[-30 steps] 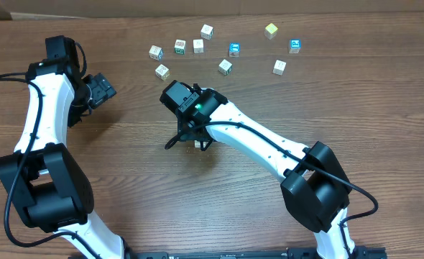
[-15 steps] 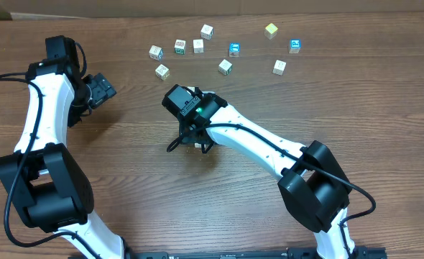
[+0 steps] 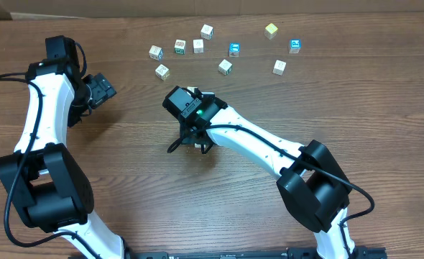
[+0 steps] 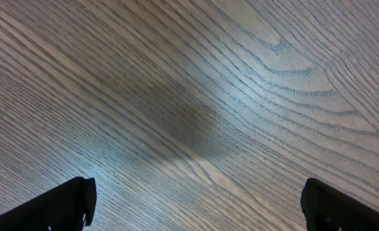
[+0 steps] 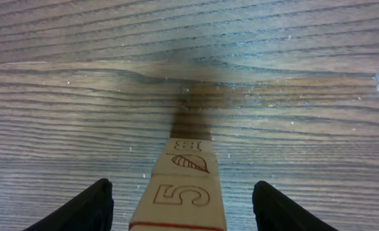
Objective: Form a tower
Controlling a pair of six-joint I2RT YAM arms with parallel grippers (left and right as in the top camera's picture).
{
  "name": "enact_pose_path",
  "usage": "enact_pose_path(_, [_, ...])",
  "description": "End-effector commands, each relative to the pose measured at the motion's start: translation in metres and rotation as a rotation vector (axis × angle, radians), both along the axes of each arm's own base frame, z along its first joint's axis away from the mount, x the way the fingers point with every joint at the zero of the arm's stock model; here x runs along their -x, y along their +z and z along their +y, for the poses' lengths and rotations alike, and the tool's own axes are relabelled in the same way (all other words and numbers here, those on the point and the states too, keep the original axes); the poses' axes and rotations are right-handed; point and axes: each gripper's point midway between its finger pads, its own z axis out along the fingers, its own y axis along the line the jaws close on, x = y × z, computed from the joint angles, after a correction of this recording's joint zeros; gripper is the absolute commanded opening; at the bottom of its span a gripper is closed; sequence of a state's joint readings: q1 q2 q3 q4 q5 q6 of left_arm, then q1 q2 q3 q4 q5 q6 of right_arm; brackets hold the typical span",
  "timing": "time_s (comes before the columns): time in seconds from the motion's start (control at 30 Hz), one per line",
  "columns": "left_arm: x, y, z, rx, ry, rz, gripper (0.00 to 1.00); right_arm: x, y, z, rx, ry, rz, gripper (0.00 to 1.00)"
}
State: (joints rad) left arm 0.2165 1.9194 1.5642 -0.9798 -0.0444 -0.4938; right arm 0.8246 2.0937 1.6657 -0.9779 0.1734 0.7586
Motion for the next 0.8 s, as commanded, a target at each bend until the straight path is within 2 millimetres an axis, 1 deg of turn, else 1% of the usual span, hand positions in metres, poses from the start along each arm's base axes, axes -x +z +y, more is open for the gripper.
enact_pose_path(0.0, [-0.0025,0.0006,-0.0010,-0.003,-0.015,-0.003,1.00,0.0011,-0.0054,-0.0047,0.018,-0.002,-0.006,0.67])
enact_pose_path(0.13, [-0.0025,0.0006,-0.0011,-0.003,-0.014,-0.003,1.00,0.0002,-0.0058,-0.0038,0.014,-0.002,-0.010,0.66])
enact_pose_path(0.27, [-0.0025,0.0006,-0.0011,-0.003,-0.014,-0.003,0.99,-0.0001,-0.0057,-0.0033,0.012,-0.002,-0.012,0.54])
enact_pose_path(0.3, [-0.0025,0.0006,-0.0011,-0.003,-0.014,-0.003,1.00,0.0000,-0.0058,-0.0035,0.013,0.001,-0.011,0.49])
enact_pose_path(0.37, [-0.0025,0.0006,-0.0011,-0.003,-0.015,-0.003,1.00,0.0000,-0.0058,-0.0034,0.013,0.002,-0.011,0.38])
enact_pose_path(0.53, [-0.0025,0.0006,-0.0010,-0.003,-0.014,-0.003,1.00,-0.0003,-0.0057,-0.0032,0.013,0.002,-0.013,0.25])
enact_pose_path(0.6, [-0.0025,0.0006,-0.0010,-0.003,-0.015,-0.003,0.99,-0.0003,-0.0057,-0.0032,0.012,0.002,-0.013,0.24])
enact_pose_path(0.77, [-0.0025,0.0006,-0.0011,-0.003,-0.014,-0.003,1.00,-0.0003,-0.0057,-0.0032,0.012,0.002,-0.013,0.24])
